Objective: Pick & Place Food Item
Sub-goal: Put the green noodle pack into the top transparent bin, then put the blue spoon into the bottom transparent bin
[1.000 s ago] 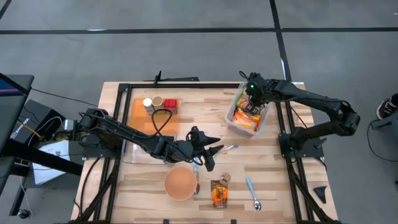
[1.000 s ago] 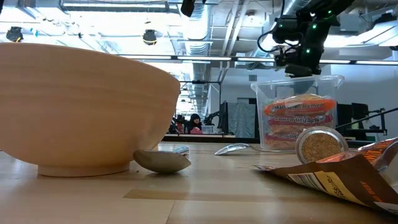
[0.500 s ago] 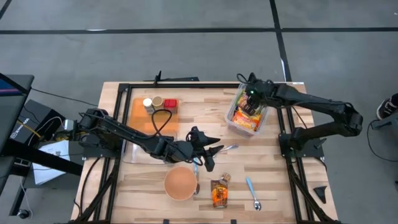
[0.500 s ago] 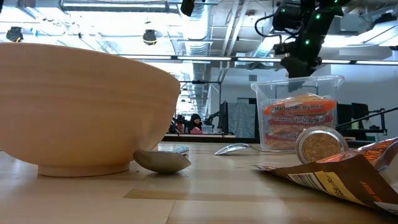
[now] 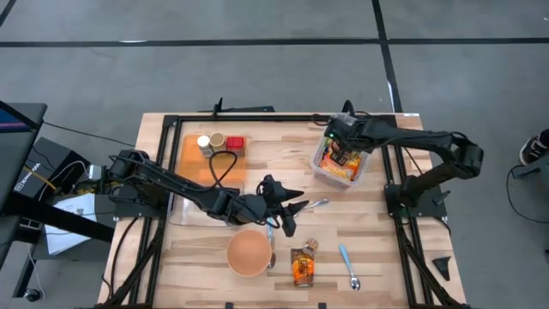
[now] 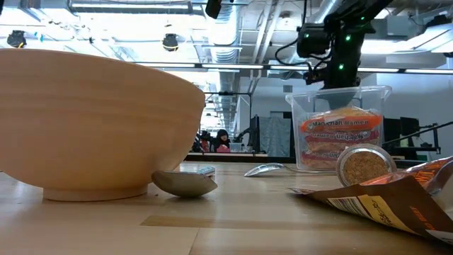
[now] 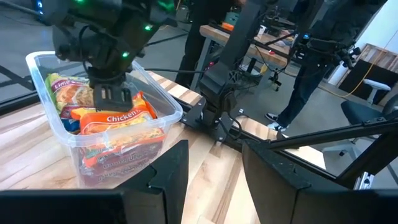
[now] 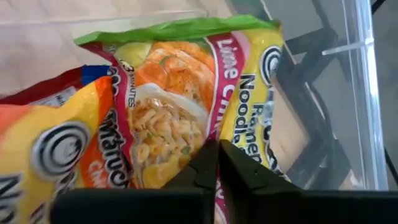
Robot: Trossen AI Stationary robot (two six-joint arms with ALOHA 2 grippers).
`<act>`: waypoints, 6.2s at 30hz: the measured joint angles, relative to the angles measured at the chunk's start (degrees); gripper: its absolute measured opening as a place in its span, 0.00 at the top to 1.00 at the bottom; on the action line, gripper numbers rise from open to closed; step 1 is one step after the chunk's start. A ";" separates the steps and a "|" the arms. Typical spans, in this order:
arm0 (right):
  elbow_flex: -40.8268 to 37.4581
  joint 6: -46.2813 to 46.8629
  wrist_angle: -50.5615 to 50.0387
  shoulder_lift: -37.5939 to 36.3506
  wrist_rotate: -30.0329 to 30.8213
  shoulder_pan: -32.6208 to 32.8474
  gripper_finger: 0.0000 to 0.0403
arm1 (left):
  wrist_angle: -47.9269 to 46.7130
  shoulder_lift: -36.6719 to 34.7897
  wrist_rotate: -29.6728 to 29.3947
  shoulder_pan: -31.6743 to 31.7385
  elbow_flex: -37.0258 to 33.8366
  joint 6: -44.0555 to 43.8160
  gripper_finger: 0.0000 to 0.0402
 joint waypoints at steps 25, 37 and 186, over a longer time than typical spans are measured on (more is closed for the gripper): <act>-0.13 20.60 -7.29 -30.91 -23.82 10.22 0.97 | -0.08 0.00 -0.02 0.44 0.00 1.50 0.64; -0.12 50.64 -13.27 -35.19 -16.80 42.61 0.96 | -0.20 0.00 -0.04 1.19 0.00 6.06 0.64; 49.21 51.26 -20.75 25.17 8.28 53.03 0.98 | -19.61 -15.74 13.73 4.75 -5.57 -27.14 0.51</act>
